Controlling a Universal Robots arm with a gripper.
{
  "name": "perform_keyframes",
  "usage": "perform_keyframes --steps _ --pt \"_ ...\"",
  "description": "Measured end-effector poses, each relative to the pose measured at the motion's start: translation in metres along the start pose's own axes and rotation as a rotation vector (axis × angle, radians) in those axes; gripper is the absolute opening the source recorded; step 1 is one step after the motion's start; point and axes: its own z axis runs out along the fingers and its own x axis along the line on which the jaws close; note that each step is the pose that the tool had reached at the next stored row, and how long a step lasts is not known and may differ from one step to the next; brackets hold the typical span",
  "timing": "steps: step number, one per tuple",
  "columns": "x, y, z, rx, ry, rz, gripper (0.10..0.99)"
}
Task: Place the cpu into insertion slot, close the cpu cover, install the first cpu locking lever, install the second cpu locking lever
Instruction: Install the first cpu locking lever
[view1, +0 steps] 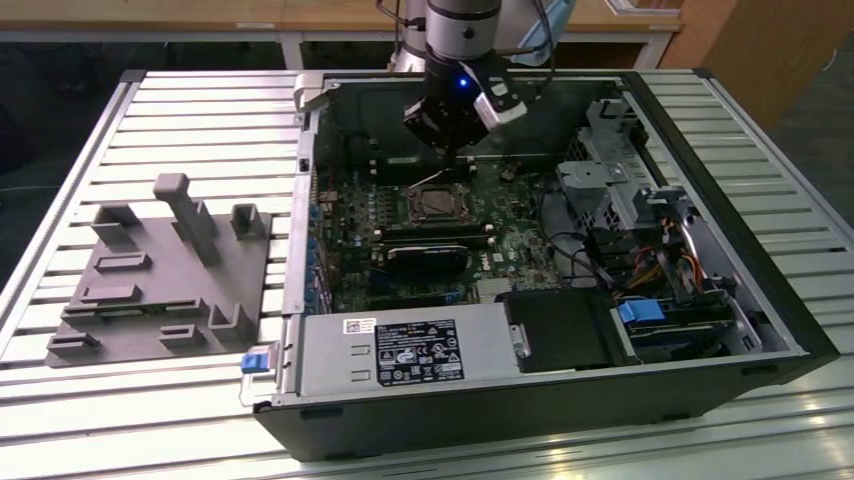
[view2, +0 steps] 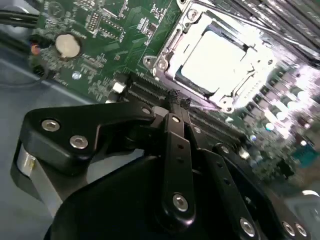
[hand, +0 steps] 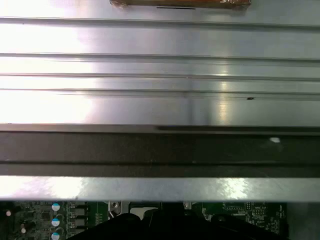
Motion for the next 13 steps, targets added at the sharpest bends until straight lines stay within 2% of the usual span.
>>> perform_keyframes --steps 13 --pt "0.0001 0.0 0.0 0.0 0.0 0.0 0.106"
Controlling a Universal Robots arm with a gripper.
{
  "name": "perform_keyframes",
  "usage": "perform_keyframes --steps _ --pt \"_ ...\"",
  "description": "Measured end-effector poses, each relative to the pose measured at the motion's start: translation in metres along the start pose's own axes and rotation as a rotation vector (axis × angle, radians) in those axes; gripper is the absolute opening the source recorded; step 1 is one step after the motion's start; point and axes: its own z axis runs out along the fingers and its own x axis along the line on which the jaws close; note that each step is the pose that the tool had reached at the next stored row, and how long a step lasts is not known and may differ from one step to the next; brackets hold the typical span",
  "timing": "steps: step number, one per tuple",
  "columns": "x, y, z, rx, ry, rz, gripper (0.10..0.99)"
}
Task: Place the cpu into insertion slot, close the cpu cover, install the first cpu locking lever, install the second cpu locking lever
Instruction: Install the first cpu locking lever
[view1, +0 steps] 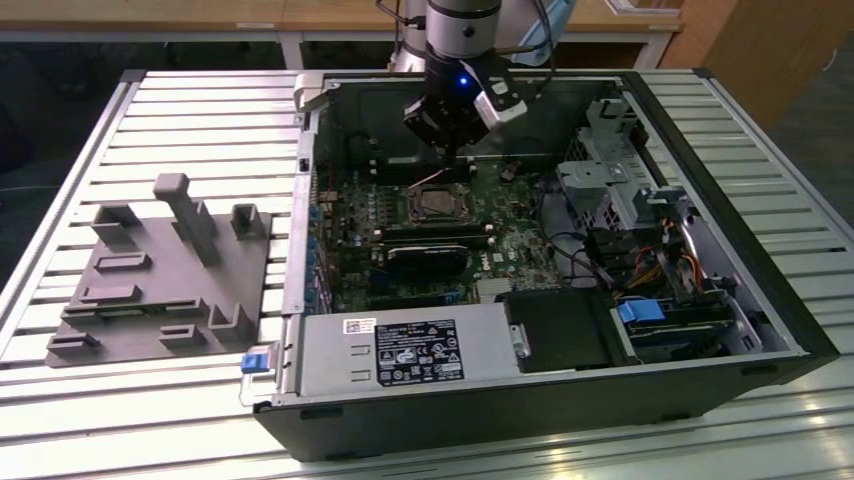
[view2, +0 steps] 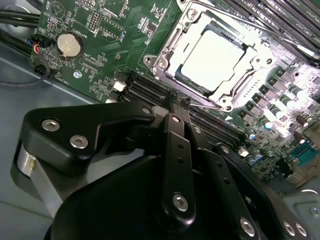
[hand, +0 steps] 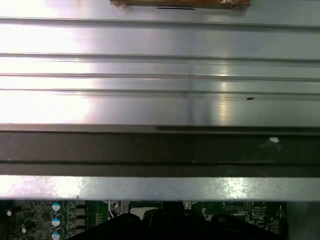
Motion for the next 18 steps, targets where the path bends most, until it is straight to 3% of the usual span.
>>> perform_keyframes --steps 14,18 --pt "0.0012 -0.0001 0.002 0.0 -0.0001 0.0 0.106" --pt "0.0054 -0.0001 0.0026 0.0 -0.0001 0.0 0.106"
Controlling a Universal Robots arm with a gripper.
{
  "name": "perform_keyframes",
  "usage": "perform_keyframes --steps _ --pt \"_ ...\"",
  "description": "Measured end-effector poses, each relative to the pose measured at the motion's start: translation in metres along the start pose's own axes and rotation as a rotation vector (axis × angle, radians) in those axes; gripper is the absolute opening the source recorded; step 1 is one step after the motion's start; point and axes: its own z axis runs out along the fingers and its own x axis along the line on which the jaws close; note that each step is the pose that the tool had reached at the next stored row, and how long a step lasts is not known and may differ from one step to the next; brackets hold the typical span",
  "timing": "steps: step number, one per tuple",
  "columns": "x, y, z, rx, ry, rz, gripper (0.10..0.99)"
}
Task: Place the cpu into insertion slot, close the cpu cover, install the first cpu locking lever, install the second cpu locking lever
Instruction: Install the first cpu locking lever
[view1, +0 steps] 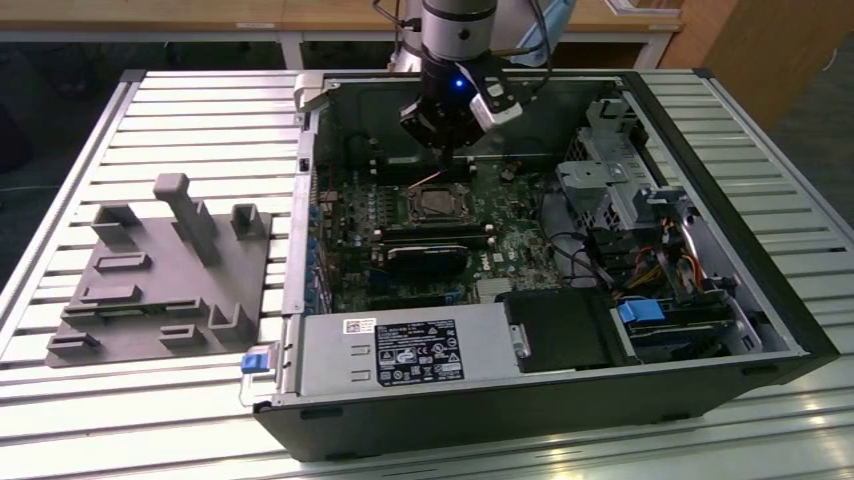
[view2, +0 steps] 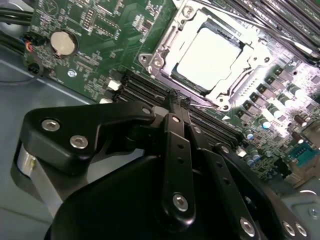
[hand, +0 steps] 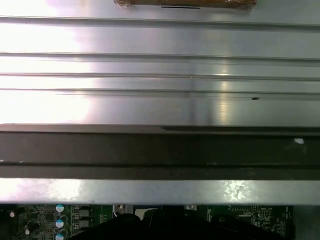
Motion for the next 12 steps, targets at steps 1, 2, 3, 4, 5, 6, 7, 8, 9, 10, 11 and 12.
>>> perform_keyframes --steps 1,2,3,4,5,6,7,8,9,10,11,12 --pt "0.0013 0.0 0.0003 0.0 0.0 0.0 0.106" --pt "0.002 0.0 0.0008 0.0 -0.0001 0.0 0.106" --pt "0.0025 0.0001 0.0013 0.0 0.0 0.0 0.106" --pt "0.0029 0.0002 0.002 0.0 0.0001 0.0 0.106" --pt "0.0034 0.0007 0.0029 0.0 0.0001 0.0 0.106" --pt "0.0038 0.0013 0.0036 0.0 0.0001 -0.001 0.106" --pt "0.0042 0.0019 0.0043 0.0 0.0001 -0.002 0.106" --pt "0.0045 0.0026 0.0048 0.0 0.0001 -0.002 0.106" --pt "0.0048 0.0033 0.0053 0.0 0.0001 -0.002 0.106" --pt "0.0051 0.004 0.0057 0.0 0.0001 -0.003 0.106" --pt "0.0052 0.0046 0.0062 0.0 0.0001 -0.003 0.106" --pt "0.0052 0.005 0.0067 0.0 0.0001 -0.003 0.106"
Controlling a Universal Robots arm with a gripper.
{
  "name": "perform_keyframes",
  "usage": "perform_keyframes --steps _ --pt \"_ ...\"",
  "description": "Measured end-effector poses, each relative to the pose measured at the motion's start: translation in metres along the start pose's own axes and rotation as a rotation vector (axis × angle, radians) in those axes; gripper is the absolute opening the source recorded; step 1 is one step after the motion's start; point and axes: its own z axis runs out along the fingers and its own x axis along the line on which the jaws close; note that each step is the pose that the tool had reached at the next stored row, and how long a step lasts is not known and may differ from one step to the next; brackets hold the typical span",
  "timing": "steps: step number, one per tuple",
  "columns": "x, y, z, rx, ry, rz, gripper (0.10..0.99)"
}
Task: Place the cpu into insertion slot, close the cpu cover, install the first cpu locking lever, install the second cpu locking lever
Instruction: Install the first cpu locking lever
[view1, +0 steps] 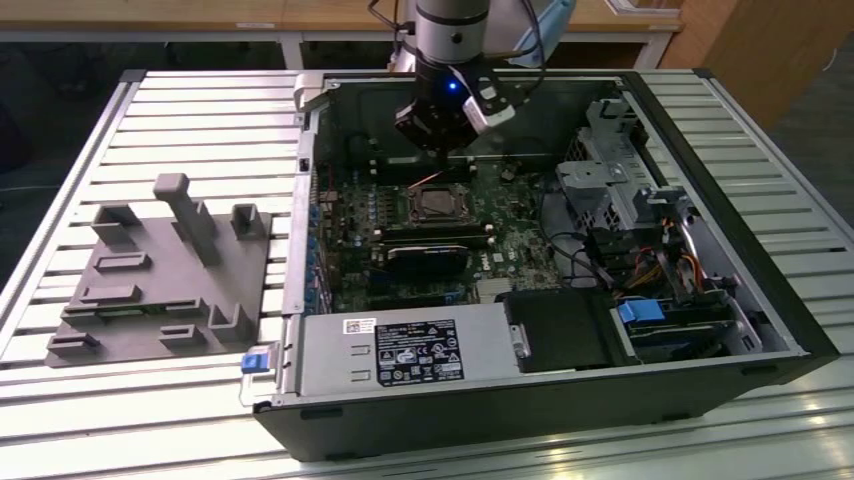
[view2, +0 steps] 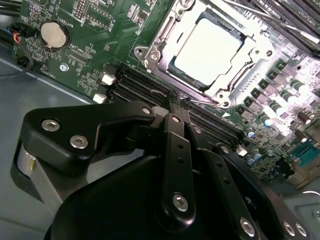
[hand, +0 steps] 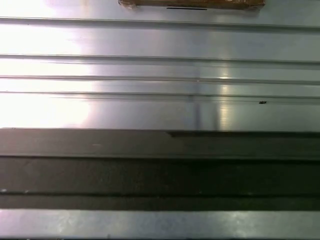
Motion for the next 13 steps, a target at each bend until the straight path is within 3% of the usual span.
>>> perform_keyframes --steps 13 --pt "0.0001 0.0015 0.0049 0.0 0.0001 0.0 0.106"
